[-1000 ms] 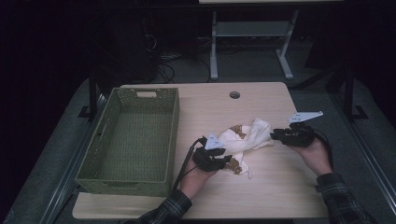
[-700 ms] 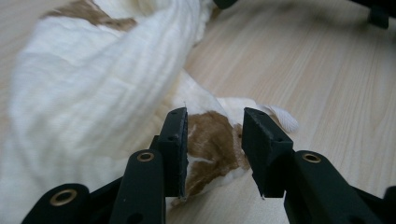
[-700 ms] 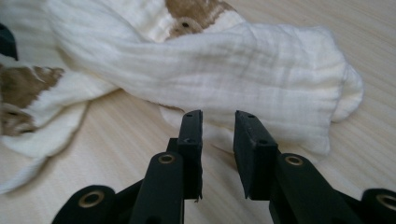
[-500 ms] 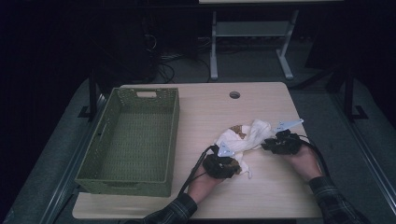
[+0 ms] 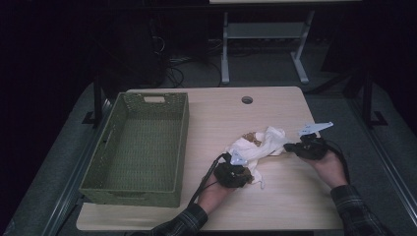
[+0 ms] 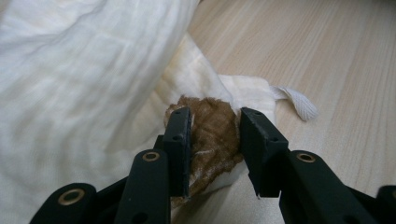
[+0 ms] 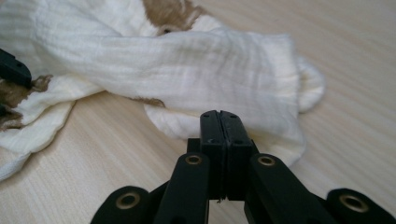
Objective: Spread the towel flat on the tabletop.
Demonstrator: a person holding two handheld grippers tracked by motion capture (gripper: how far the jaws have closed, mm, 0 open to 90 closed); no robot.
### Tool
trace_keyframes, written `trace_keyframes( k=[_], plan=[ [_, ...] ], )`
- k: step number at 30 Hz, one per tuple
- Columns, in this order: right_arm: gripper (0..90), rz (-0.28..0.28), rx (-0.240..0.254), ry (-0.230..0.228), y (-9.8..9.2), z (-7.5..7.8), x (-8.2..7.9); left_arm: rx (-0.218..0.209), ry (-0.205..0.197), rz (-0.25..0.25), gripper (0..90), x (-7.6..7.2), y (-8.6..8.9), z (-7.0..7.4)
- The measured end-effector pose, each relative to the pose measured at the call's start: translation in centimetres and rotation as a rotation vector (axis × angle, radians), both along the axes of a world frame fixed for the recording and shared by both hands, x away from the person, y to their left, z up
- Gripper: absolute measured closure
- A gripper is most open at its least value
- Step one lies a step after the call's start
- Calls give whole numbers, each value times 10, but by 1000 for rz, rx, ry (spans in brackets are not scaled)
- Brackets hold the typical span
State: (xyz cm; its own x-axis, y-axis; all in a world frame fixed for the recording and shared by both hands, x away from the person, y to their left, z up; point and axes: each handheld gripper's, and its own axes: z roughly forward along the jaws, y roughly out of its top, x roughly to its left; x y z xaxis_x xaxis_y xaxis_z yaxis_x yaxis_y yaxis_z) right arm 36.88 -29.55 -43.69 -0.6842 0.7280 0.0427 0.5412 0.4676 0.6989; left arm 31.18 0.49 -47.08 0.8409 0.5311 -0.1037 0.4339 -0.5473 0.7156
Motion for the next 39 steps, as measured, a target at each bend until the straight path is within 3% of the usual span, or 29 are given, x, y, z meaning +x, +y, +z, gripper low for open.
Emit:
trace_keyframes(
  k=[10,14,17,19,26,30,32,35,39],
  plan=[
    [888,-122,51,-35,-45,9,6,0,5,-1,639,1,2,0],
    [890,-131,94,-64,-52,22,6,2,7,-1,640,1,1,1],
    [890,-103,111,-78,-44,29,7,1,6,-2,640,1,2,0],
    [890,-70,88,-76,-33,29,10,0,5,-3,639,1,2,0],
    [889,58,69,-27,19,25,27,9,7,-6,639,2,2,1],
    [882,117,32,-1,49,15,38,6,8,-8,639,2,2,1],
    [825,125,24,3,59,9,44,0,11,-4,637,1,2,0],
    [764,122,34,-16,62,10,46,5,5,-10,635,1,2,0],
    [757,86,56,-43,45,21,41,4,6,-11,635,2,2,0]
  ],
)
